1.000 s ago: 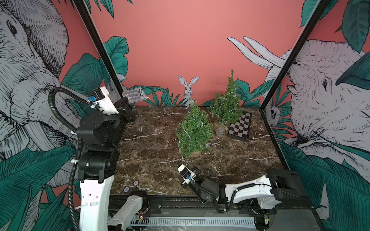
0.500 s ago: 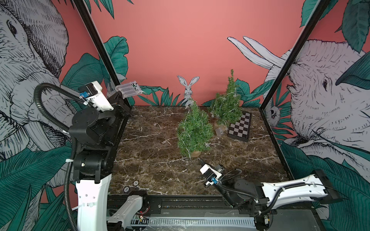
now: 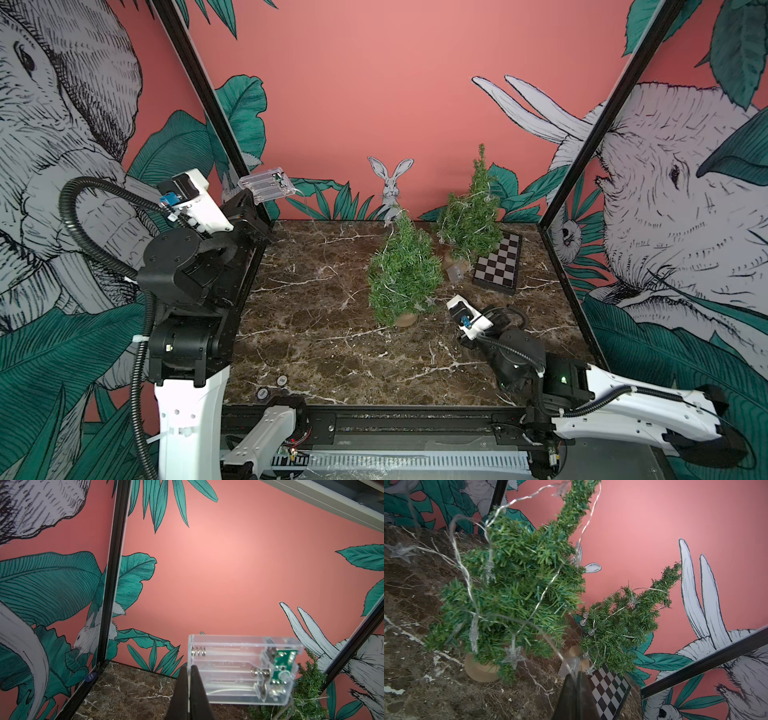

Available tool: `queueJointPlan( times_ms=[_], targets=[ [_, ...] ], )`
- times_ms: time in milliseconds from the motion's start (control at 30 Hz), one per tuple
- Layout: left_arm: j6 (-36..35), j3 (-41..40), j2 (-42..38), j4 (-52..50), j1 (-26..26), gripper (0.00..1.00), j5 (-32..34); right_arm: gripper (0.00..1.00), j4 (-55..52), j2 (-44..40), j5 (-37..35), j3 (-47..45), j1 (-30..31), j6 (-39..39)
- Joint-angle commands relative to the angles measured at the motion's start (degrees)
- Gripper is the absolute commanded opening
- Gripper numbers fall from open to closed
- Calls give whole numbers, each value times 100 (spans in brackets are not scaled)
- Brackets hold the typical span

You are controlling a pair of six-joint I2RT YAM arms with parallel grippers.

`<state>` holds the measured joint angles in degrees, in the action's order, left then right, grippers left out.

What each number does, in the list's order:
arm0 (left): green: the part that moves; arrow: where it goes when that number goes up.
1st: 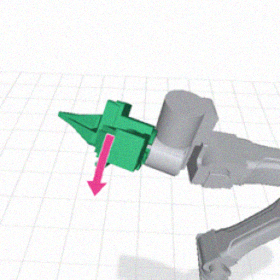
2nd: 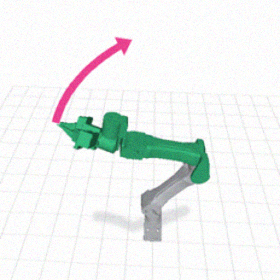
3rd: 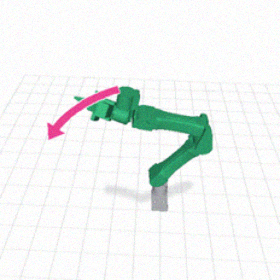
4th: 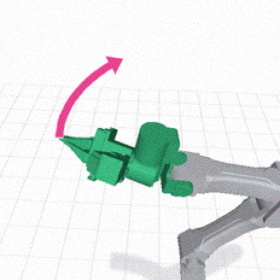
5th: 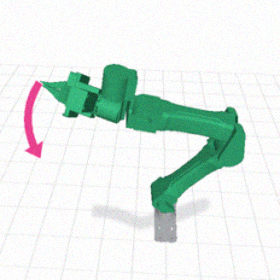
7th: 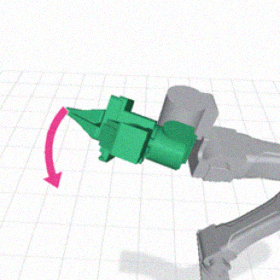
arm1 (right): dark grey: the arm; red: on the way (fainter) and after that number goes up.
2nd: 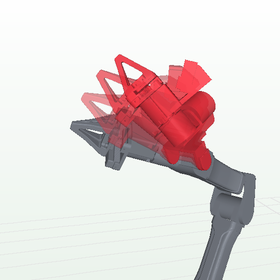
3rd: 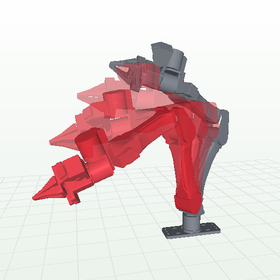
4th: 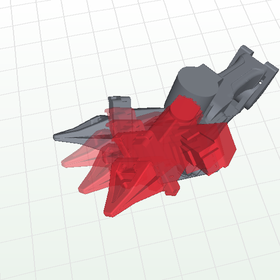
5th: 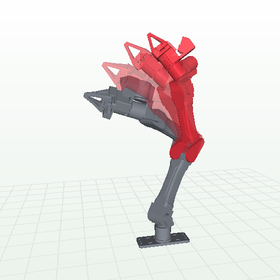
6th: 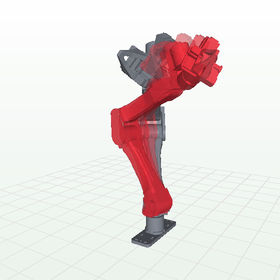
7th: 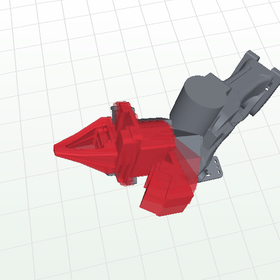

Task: Wrap string light around the christmas tree
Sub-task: Wrap the Christmas tree at the center of the board.

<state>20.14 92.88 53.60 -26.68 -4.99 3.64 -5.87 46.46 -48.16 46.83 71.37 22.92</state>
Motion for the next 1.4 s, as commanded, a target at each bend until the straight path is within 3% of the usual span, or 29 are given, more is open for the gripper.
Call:
queueJointPlan(
  times_ms=[0,333,567,1100,1167,1267,1367],
  targets=[
    [13,-93,-59,101,25,0,-15,0,-872,266,675,445,-582,-272],
    [-45,-259,-148,110,25,0,-29,0,-910,1273,2177,1492,-2398,-338],
    [-10,-375,-157,119,27,0,-103,0,-449,2212,3001,2252,-3106,-350],
    [-28,-689,-166,157,24,0,-224,6,-85,3807,4180,4022,-3394,-573],
    [-50,-726,-175,130,25,0,-223,9,-47,3926,4293,4166,-3410,-605],
    [-54,-780,-203,127,24,0,-206,25,-51,4109,4468,4376,-3427,-745],
    [-67,-805,-211,111,24,0,-275,30,-385,4361,4572,4770,-3437,-985]
  ],
)
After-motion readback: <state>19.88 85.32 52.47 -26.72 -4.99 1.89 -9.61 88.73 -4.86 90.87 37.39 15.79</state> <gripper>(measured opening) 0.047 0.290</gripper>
